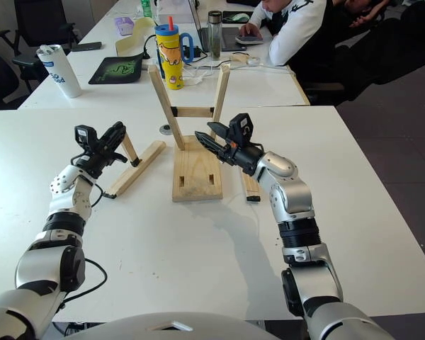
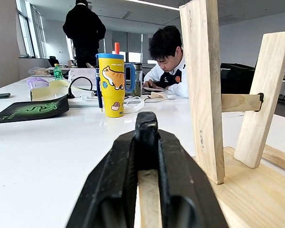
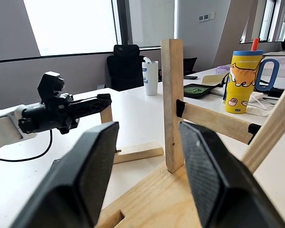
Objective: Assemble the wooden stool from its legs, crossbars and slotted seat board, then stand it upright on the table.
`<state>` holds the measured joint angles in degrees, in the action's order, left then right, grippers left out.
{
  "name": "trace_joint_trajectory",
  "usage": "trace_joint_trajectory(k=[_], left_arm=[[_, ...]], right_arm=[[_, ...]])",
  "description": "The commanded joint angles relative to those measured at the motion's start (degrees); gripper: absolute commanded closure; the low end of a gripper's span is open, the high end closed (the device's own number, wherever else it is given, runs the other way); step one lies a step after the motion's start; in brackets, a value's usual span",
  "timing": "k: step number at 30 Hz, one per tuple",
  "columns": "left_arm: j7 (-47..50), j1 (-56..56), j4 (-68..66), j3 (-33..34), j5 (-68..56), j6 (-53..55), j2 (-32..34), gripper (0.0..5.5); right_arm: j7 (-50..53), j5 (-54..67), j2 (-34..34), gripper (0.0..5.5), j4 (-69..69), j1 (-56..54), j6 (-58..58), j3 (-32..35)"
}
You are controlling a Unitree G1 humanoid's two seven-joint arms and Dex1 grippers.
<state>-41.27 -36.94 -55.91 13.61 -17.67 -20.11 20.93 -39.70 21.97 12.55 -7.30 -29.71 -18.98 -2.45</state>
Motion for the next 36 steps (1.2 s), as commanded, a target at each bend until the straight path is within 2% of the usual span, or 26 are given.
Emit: trace_joint_trajectory(k=[1, 29, 36], left_arm=[[-2.17, -0.76, -2.35, -0.06, 0.69, -0.62, -0.07, 5.11], [-3.65, -5.56, -8.54, -0.56, 4.74, -5.65, 2.47, 5.11], [-3.04, -2.84, -10.26, -0.59, 5.17, -5.56, 1.18, 5.11]], right_arm=[[-0.58, 0.83, 0.24, 3.15, -0.22, -1.44, -1.00, 0.81], [-1.96, 2.10, 0.59, 3.15, 0.68, -1.56, -4.31, 0.72], [-1.91, 2.24, 0.44, 3.15, 0.49, -2.06, -4.60, 0.87]])
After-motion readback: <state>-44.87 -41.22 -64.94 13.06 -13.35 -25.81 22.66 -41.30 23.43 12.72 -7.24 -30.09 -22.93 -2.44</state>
